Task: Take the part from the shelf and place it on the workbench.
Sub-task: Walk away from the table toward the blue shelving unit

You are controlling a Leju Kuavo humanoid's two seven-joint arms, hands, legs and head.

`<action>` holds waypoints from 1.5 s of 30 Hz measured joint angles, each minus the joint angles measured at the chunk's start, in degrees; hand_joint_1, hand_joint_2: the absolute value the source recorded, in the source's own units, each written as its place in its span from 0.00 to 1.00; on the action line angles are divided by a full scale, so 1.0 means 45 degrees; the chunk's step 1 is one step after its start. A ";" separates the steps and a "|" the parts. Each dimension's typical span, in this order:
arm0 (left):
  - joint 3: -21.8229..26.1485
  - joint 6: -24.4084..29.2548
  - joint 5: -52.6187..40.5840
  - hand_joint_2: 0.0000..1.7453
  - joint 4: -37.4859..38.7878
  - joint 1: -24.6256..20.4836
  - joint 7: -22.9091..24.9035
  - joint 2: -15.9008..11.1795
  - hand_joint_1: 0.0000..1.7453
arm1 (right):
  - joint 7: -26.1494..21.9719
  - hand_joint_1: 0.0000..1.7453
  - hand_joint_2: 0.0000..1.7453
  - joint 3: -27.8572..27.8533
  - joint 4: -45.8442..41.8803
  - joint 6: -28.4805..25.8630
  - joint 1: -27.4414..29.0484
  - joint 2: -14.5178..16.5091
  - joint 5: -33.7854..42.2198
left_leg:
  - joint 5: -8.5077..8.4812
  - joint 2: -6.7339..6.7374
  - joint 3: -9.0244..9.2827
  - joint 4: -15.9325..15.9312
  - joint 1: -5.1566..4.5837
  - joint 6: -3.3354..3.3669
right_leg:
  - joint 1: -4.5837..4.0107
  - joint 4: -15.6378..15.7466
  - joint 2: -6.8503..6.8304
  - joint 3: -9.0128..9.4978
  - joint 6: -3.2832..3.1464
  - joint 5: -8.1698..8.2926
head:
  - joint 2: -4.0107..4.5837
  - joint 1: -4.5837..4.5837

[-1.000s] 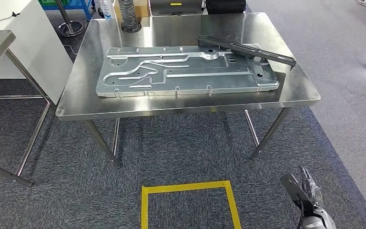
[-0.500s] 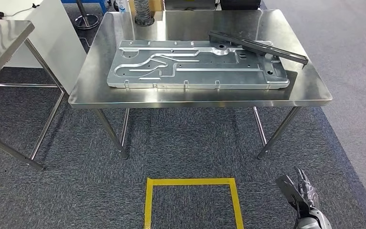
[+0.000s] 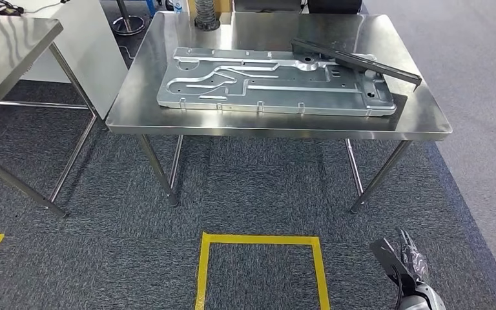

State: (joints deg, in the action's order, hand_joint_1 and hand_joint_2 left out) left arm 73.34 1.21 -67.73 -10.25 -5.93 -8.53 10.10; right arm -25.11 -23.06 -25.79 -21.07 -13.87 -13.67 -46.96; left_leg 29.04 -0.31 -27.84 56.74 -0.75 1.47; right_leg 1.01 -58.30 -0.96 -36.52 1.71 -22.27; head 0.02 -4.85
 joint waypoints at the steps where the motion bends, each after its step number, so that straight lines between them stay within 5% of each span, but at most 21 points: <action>1: 0.0005 -0.0001 0.0004 0.00 0.0000 -0.0003 -0.0002 0.0001 0.00 | 0.0026 0.00 0.00 0.0000 0.0001 -0.0018 -0.0004 0.0010 -0.0050 | -0.0161 0.0008 -0.0072 -0.0070 0.0012 0.0085 | 0.0013 -0.0087 0.0026 -0.0077 0.0058 -0.0150 | 0.0000 0.0001; 5: 0.0012 -0.0027 0.0011 0.00 0.0000 -0.0036 -0.0018 0.0007 0.00 | 0.0096 0.00 0.00 0.0000 0.0009 -0.0063 -0.0056 0.0021 -0.0161 | -0.0757 0.0031 -0.0650 -0.0181 0.0023 0.0282 | 0.0038 -0.2528 0.0137 -0.0830 0.0205 -0.2252 | 0.0000 0.0001; 6: 0.0012 -0.0043 0.0011 0.00 0.0000 -0.0032 -0.0017 0.0007 0.00 | 0.0099 0.00 0.00 0.0000 0.0016 -0.0063 -0.0061 0.0027 -0.0169 | -0.0873 0.0030 -0.0825 -0.0155 0.0013 0.0279 | 0.0047 -0.3195 0.0142 -0.0924 0.0233 -0.2515 | 0.0000 0.0001; 8: 0.0012 -0.0073 0.0010 0.00 0.0000 -0.0026 -0.0012 0.0005 0.00 | 0.0096 0.00 0.00 0.0000 0.0029 -0.0063 -0.0069 0.0035 -0.0181 | -0.1072 0.0025 -0.1179 -0.0069 0.0005 0.0252 | 0.0072 -0.3394 0.0143 -0.0579 0.0264 -0.2275 | 0.0000 0.0000; 10: 0.0016 -0.0100 0.0019 0.00 0.0000 -0.0022 0.0004 0.0005 0.00 | 0.0079 0.00 0.00 0.0000 0.0033 -0.0063 -0.0128 0.0034 -0.0192 | -0.1236 0.0014 -0.1515 0.0070 0.0001 0.0169 | 0.0111 -0.1874 0.0157 0.0608 0.0272 -0.1731 | 0.0000 0.0000; 12: 0.0027 -0.0110 0.0039 0.00 0.0000 -0.0034 0.0017 0.0004 0.00 | 0.0050 0.00 0.00 0.0000 0.0034 -0.0059 -0.0209 0.0031 -0.0217 | -0.1383 0.0007 -0.1736 0.0205 -0.0028 0.0032 | 0.0077 -0.0176 0.0224 0.1689 0.0200 -0.1677 | 0.0000 0.0000; 13: 0.0036 -0.0110 0.0054 0.00 0.0000 -0.0038 0.0019 0.0004 0.00 | 0.0035 0.00 0.00 0.0000 0.0039 -0.0056 -0.0240 0.0029 -0.0231 | -0.1463 0.0004 -0.1797 0.0236 -0.0037 -0.0038 | 0.0034 0.0221 0.0257 0.1896 0.0141 -0.1771 | 0.0000 -0.0001; 16: 0.0066 -0.0110 0.0066 0.00 -0.0001 -0.0010 0.0024 0.0002 0.00 | 0.0019 0.00 0.00 0.0000 0.0064 -0.0047 -0.0314 0.0002 -0.0248 | -0.1544 -0.0020 -0.1957 0.0311 -0.0007 -0.0254 | -0.0006 0.0351 0.0233 0.1745 -0.0175 -0.1569 | 0.0000 -0.0004; 18: 0.0070 -0.0114 0.0017 0.00 -0.0001 0.0009 0.0021 0.0000 0.00 | 0.0016 0.00 0.00 0.0000 0.0089 -0.0048 -0.0407 -0.0013 -0.0198 | -0.0681 -0.0024 -0.2250 0.1063 0.0037 -0.0390 | 0.0012 0.0388 0.0171 0.1478 -0.0417 -0.1299 | 0.0000 -0.0004; 20: 0.0066 -0.0119 -0.0064 0.00 0.0000 -0.0008 -0.0017 0.0000 0.00 | -0.0017 0.00 0.00 -0.0001 0.0123 -0.0055 -0.0463 -0.0057 -0.0061 | 0.0633 -0.0013 -0.2647 0.2667 0.0080 -0.0473 | -0.0052 0.0365 0.0129 0.1144 -0.0517 -0.1039 | 0.0000 -0.0005; 22: 0.0051 -0.0126 -0.0160 0.00 0.0000 -0.0026 -0.0079 0.0000 0.00 | -0.0073 0.00 0.00 -0.0011 0.0164 -0.0058 -0.0467 -0.0125 0.0097 | 0.1097 -0.0011 -0.2743 0.3961 0.0090 -0.0472 | -0.0124 0.0327 0.0083 0.0773 -0.0534 -0.0783 | 0.0000 -0.0005; 24: 0.0023 -0.0131 -0.0245 0.00 -0.0001 -0.0036 -0.0115 -0.0001 0.00 | -0.0114 0.00 0.00 -0.0044 0.0203 -0.0064 -0.0466 -0.0187 0.0194 | 0.0536 -0.0011 -0.2061 0.3665 0.0062 -0.0367 | -0.0178 0.0272 0.0058 0.0398 -0.0538 -0.0538 | 0.0000 -0.0005; 26: -0.0005 -0.0125 -0.0293 0.00 -0.0004 -0.0082 -0.0097 -0.0013 0.00 | -0.0109 0.00 0.00 -0.0081 0.0231 -0.0091 -0.0466 -0.0223 0.0221 | 0.0092 -0.0006 -0.0627 0.1790 -0.0053 -0.0140 | -0.0205 0.0229 0.0056 0.0135 -0.0508 -0.0311 | 0.0000 -0.0005; 28: -0.0022 -0.0118 -0.0307 0.00 -0.0007 -0.0159 -0.0044 -0.0040 0.00 | -0.0067 0.00 0.00 -0.0096 0.0253 -0.0137 -0.0477 -0.0232 0.0213 | 0.0285 0.0005 0.0551 -0.0039 -0.0173 0.0039 | -0.0170 0.0234 0.0042 0.0036 -0.0411 -0.0099 | 0.0000 -0.0005; 31: -0.0039 -0.0120 -0.0323 0.00 -0.0010 -0.0197 0.0069 -0.0067 0.00 | -0.0011 0.00 0.00 -0.0103 0.0318 -0.0192 -0.0483 -0.0232 0.0163 | 0.0155 0.0026 0.0758 -0.0750 -0.0207 0.0194 | -0.0067 0.0354 0.0038 -0.0017 -0.0201 0.0151 | 0.0000 -0.0005; 33: -0.0044 -0.0126 -0.0319 0.00 -0.0010 -0.0194 0.0160 -0.0072 0.00 | -0.0005 0.00 0.00 -0.0117 0.0359 -0.0199 -0.0467 -0.0254 0.0125 | -0.0223 0.0072 0.0537 -0.0899 -0.0155 0.0346 | -0.0047 -0.0141 0.0093 -0.0252 -0.0092 -0.0541 | 0.0000 -0.0004; 36: -0.0041 -0.0132 -0.0285 0.00 -0.0010 -0.0186 0.0239 -0.0073 0.00 | -0.0021 0.00 0.00 -0.0126 0.0388 -0.0180 -0.0461 -0.0287 0.0077 | -0.0625 0.0098 -0.0055 -0.0772 -0.0135 0.0388 | 0.0034 -0.2414 0.0143 -0.0813 0.0092 -0.2298 | 0.0000 -0.0002; 38: -0.0041 -0.0124 -0.0260 0.00 -0.0010 -0.0182 0.0250 -0.0073 0.00 | -0.0015 0.00 0.00 -0.0126 0.0419 -0.0142 -0.0462 -0.0285 0.0011 | -0.0836 0.0107 -0.0554 -0.0559 -0.0111 0.0314 | 0.0161 -0.3306 0.0144 -0.0756 0.0239 -0.2172 | 0.0000 -0.0001; 41: -0.0039 -0.0107 -0.0228 0.00 -0.0015 -0.0187 0.0241 -0.0083 0.00 | 0.0013 0.00 0.00 -0.0124 0.0432 -0.0081 -0.0513 -0.0273 -0.0088 | -0.1012 0.0108 -0.1315 -0.0044 -0.0025 0.0127 | 0.0377 -0.1721 0.0152 0.0700 0.0512 -0.1357 | 0.0000 -0.0002; 43: -0.0039 -0.0098 -0.0234 0.00 -0.0026 -0.0196 0.0208 -0.0094 0.00 | 0.0019 0.00 0.00 -0.0121 0.0436 -0.0081 -0.0579 -0.0262 -0.0104 | -0.1078 0.0094 -0.1665 0.0319 -0.0022 -0.0026 | 0.0360 -0.0346 0.0199 0.1581 0.0437 -0.1663 | 0.0000 -0.0006; 45: -0.0041 -0.0095 -0.0259 0.00 -0.0033 -0.0183 0.0171 -0.0089 0.00 | 0.0027 0.00 0.00 -0.0121 0.0440 -0.0090 -0.0614 -0.0258 -0.0105 | -0.1202 0.0085 -0.1826 0.0492 -0.0017 -0.0181 | 0.0248 -0.0004 0.0224 0.1680 0.0141 -0.1858 | 0.0000 -0.0009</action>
State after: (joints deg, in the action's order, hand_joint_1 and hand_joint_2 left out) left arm 73.16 0.79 -68.89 -10.40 -6.75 -7.76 9.70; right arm -24.99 -23.61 -23.81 -21.47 -16.63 -14.82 -47.43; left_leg 23.63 0.07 -36.05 58.96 -0.82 0.66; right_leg 2.12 -58.32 0.05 -28.96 2.34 -30.63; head 0.02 -4.89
